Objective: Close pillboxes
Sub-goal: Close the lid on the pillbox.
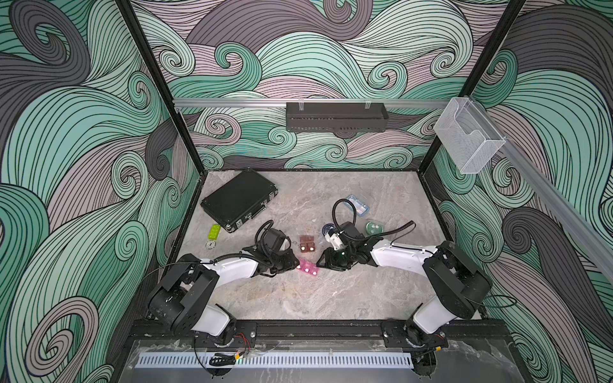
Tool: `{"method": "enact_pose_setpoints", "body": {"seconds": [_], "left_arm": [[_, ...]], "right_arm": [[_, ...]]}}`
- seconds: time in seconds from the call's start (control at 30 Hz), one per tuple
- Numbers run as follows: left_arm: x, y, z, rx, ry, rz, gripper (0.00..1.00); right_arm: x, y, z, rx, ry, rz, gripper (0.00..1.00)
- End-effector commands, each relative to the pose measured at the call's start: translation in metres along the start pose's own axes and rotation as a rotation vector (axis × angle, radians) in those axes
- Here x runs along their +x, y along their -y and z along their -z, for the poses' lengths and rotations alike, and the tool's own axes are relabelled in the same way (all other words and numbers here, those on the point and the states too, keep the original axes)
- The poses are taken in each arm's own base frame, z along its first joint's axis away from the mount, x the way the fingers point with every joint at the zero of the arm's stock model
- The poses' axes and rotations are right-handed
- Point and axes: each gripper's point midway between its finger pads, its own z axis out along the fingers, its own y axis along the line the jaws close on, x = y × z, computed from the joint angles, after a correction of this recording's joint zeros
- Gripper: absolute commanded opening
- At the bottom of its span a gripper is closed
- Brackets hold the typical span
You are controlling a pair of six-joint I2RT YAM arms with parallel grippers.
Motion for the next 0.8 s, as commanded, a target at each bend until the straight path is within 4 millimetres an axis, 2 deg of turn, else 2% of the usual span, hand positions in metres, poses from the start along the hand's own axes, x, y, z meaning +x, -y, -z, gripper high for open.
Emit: {"method": "enact_pose_setpoints", "body": {"seconds": [0.0,0.4,0.77], "left_arm": [[-0.006,0.008,-0.001,0.000,0.006,-0.026,0.24],[-0.004,0.011,-0.004,-0.014,-0.010,-0.030,0.19],[-0.003,0.012,-0.006,-0.026,-0.021,-0.032,0.16]], "right_arm": [[0.001,0.000,-0.003,0.012,-0.008,0.007,0.44],[0.004,-0.003,-0.007,0.008,-0.027,0.016,0.44],[0.007,0.000,-0.021,0.020,-0.053,0.017,0.44]]}}
